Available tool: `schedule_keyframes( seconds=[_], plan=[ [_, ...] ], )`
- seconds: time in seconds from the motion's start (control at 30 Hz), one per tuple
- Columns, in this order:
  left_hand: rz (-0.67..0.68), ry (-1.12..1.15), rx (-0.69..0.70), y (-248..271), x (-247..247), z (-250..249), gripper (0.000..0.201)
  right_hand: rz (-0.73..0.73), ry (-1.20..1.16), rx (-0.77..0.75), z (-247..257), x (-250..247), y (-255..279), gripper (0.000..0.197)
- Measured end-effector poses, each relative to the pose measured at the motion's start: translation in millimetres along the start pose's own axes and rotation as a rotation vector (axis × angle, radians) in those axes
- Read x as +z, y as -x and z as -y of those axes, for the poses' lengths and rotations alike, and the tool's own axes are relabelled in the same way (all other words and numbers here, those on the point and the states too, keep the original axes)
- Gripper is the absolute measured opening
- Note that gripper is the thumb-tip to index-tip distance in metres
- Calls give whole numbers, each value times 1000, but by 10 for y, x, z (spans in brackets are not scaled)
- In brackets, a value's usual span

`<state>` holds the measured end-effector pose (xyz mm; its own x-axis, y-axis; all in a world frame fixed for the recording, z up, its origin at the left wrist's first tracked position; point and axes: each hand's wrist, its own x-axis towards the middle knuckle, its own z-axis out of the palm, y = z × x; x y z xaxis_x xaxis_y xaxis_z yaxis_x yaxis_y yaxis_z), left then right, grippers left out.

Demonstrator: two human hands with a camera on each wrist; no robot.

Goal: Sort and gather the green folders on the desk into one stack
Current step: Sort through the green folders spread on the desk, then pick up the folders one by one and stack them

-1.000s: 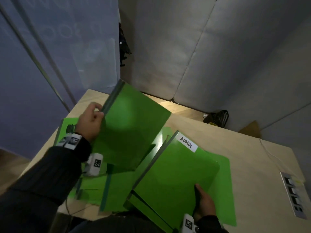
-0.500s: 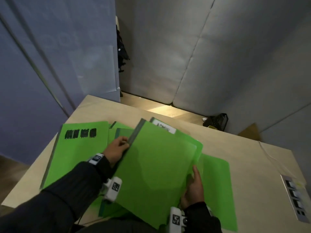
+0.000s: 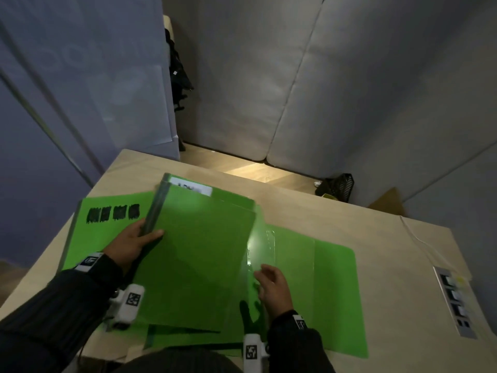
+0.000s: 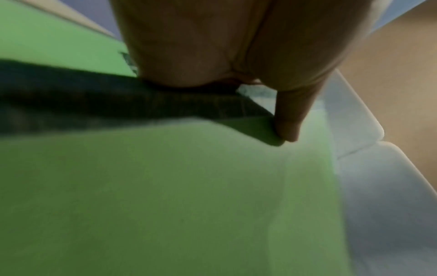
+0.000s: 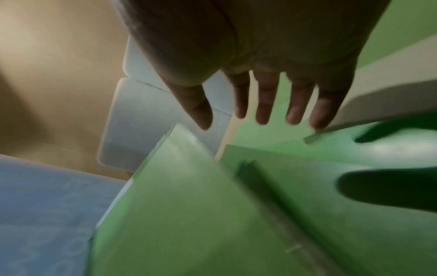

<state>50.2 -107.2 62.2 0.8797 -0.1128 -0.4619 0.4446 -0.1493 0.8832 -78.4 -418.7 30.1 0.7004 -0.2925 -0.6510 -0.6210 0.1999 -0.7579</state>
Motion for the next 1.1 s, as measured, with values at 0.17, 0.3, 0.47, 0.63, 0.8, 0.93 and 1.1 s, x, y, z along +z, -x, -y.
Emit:
schedule_keyframes(
  seconds=[0.17,0.3,0.47,0.63,0.8,0.93,1.1],
  plan=[
    [-353,103,-47,83,-918,130,13,-32,463,56,-291,0,-221,101],
    [-569,56,-90,-9,-2084,866,62,-49,736,37,-306,197,-294,116],
    [-781,133,-88,283,-2707,1291,63,-124,759,62,-335,289,-384,97],
    [-874,256,-87,694,-2553,1167,65,-61,601,121,-346,241,-432,92],
    [-886,388,-22,792,-2253,945,40,-133,639,107,-346,92,-430,50],
    [-818,382,-19,675,-2328,1067,68,-196,587,78,-386,-40,-362,36],
    [-733,462,-65,574,-2771,1596,80,-353,780,-85,-283,-12,-315,71]
  ],
)
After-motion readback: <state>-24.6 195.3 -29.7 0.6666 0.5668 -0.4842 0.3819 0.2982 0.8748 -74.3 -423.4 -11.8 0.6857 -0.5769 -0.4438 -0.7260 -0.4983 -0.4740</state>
